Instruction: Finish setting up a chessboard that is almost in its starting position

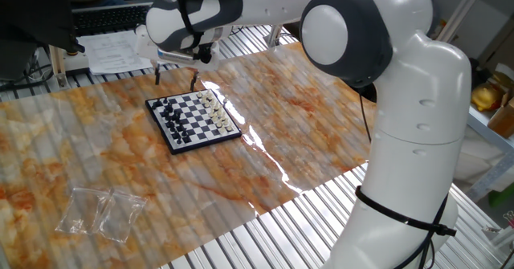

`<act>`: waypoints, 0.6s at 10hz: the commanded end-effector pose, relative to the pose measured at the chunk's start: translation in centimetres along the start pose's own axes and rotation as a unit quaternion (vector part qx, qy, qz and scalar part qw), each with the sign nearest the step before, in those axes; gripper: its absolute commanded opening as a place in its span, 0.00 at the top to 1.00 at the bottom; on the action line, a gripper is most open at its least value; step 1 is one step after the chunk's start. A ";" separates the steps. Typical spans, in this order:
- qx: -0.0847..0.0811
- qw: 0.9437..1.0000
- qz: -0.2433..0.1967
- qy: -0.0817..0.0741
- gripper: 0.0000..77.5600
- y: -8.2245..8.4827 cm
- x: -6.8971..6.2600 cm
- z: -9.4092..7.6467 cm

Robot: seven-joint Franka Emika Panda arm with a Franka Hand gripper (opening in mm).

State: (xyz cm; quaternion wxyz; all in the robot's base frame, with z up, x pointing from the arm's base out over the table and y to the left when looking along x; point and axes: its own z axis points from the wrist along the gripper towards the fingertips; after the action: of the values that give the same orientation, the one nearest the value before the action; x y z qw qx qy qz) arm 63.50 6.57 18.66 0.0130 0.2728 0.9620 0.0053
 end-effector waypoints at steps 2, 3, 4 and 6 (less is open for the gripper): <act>-0.002 1.000 -0.023 -0.004 0.00 0.3 -0.8 -0.6; -0.002 1.000 -0.028 -0.003 0.00 0.5 -1.1 -0.7; -0.002 0.999 -0.032 -0.003 0.00 0.6 -1.2 -0.9; -0.001 0.999 -0.042 -0.003 0.00 0.5 -1.7 -1.1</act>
State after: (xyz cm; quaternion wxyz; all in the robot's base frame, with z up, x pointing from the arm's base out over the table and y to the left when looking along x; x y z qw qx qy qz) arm 64.10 6.48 18.86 0.0138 0.2522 0.9676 0.0044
